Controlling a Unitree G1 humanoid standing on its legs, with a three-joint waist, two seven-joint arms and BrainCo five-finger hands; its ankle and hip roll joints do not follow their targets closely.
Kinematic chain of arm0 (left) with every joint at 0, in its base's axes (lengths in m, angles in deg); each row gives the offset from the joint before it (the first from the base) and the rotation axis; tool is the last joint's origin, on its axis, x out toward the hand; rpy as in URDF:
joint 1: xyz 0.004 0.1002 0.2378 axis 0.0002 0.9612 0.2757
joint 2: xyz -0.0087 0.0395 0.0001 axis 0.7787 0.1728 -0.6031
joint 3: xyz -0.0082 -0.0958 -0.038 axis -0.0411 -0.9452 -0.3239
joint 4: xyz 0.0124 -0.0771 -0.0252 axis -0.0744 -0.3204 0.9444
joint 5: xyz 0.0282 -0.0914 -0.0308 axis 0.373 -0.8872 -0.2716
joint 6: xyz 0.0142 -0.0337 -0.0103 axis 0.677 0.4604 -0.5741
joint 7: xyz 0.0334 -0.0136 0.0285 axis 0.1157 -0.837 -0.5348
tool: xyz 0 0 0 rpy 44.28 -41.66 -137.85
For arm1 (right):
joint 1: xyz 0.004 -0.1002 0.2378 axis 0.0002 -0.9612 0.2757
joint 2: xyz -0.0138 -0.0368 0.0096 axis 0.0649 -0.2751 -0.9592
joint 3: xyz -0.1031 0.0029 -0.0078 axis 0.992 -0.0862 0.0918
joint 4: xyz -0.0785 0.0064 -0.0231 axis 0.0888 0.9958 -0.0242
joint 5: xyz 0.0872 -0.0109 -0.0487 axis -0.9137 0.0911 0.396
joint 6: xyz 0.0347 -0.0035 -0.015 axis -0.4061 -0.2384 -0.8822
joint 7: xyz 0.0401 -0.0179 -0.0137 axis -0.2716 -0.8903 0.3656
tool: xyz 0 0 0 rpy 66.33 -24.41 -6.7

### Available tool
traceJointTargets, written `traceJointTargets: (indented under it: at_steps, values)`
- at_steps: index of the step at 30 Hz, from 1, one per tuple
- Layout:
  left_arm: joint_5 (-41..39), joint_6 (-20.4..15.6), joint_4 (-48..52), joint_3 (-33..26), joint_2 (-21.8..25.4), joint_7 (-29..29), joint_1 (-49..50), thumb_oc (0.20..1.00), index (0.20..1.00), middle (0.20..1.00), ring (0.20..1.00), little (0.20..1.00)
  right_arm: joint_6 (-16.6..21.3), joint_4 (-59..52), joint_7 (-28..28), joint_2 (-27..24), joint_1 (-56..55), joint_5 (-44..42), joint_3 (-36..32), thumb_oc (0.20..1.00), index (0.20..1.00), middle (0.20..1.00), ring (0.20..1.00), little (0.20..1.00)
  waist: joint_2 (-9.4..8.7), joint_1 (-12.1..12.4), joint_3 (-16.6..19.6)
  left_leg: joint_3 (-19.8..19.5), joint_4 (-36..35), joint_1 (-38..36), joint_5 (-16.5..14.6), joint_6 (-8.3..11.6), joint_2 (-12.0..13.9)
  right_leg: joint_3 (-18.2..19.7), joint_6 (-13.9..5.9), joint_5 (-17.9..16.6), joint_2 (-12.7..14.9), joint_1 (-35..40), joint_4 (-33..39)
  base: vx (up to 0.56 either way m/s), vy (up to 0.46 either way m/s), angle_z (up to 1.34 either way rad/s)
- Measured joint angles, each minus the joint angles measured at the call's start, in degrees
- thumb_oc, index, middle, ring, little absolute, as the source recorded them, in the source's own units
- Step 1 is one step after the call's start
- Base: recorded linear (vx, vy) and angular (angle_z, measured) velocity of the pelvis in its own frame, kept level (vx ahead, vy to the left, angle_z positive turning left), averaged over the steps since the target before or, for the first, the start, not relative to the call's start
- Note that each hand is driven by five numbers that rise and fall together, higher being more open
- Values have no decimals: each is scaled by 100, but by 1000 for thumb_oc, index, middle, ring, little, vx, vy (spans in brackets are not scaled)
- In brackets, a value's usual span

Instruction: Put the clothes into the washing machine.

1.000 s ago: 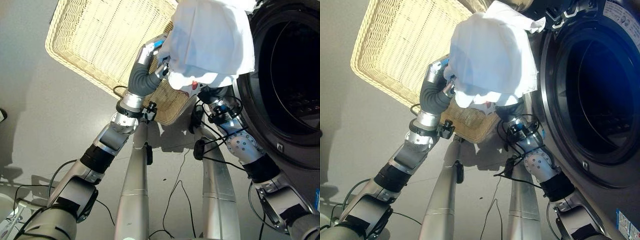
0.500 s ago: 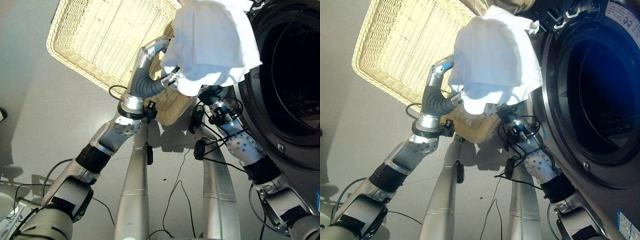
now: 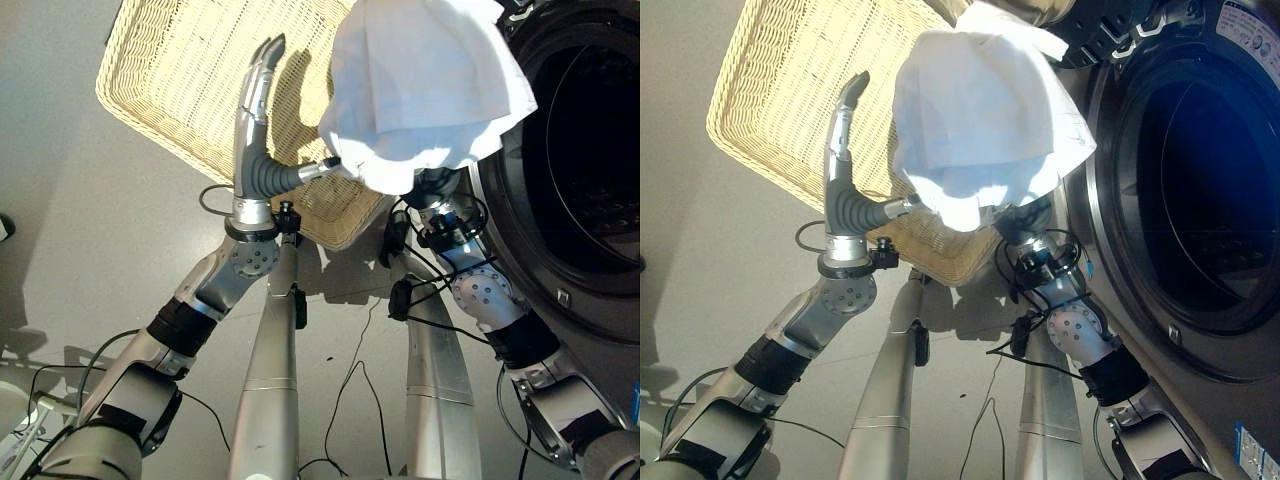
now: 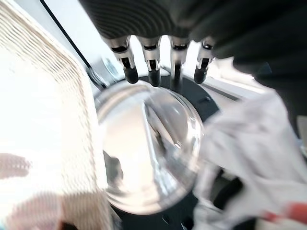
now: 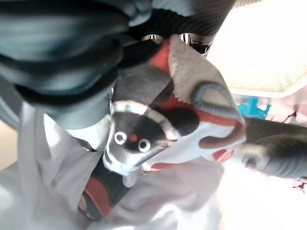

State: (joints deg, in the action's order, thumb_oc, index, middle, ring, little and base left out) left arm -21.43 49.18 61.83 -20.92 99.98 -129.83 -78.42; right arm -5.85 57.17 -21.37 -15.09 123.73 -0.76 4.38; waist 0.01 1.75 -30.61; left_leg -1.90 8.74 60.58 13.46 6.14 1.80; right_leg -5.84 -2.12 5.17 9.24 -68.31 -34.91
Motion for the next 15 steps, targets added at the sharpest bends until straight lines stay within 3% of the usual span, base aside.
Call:
traceJointTargets:
  at_steps: [15]
  values:
    - [26, 347, -145, -131, 5, -309, 119, 1000, 1000, 1000, 1000, 1000, 112, -44, 352, 188, 52, -95, -198, 200, 200, 200, 200, 200, 0, 64, 0, -9, 7, 7, 3, -4, -3, -15, 6, 4, 3, 5, -4, 0, 0, 0]
